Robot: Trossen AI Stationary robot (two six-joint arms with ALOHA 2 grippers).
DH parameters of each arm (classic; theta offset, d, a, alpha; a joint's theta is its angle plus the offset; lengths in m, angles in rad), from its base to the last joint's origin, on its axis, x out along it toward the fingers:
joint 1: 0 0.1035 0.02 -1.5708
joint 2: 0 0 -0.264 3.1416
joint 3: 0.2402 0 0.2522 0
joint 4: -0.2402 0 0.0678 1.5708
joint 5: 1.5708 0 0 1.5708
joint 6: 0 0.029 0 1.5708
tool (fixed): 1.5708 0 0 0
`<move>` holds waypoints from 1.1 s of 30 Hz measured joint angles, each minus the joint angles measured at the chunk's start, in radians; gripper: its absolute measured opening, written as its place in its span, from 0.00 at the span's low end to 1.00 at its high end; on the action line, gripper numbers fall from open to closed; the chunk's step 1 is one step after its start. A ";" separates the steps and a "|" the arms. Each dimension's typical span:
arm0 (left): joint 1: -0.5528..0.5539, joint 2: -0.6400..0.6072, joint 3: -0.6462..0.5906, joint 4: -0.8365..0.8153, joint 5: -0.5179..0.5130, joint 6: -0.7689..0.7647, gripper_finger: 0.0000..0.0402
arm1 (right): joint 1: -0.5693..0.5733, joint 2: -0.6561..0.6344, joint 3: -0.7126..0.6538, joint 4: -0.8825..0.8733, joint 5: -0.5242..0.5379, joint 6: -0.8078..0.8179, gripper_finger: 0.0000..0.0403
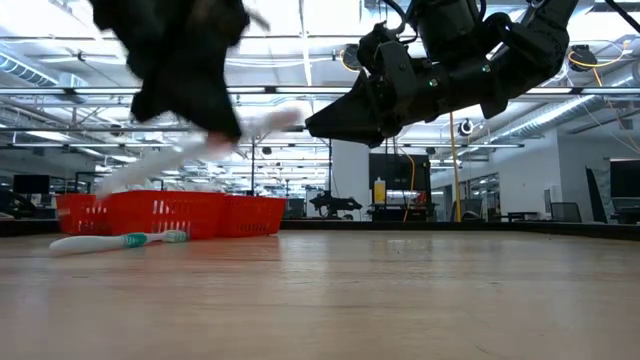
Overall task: Pick & Place Travel size toiletries
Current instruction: Put the orange toothbrush into the verical left red bin
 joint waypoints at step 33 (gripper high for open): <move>0.034 -0.371 -0.574 0.018 -0.944 -0.721 0.05 | -0.001 0.000 0.000 -0.001 0.000 -0.005 0.29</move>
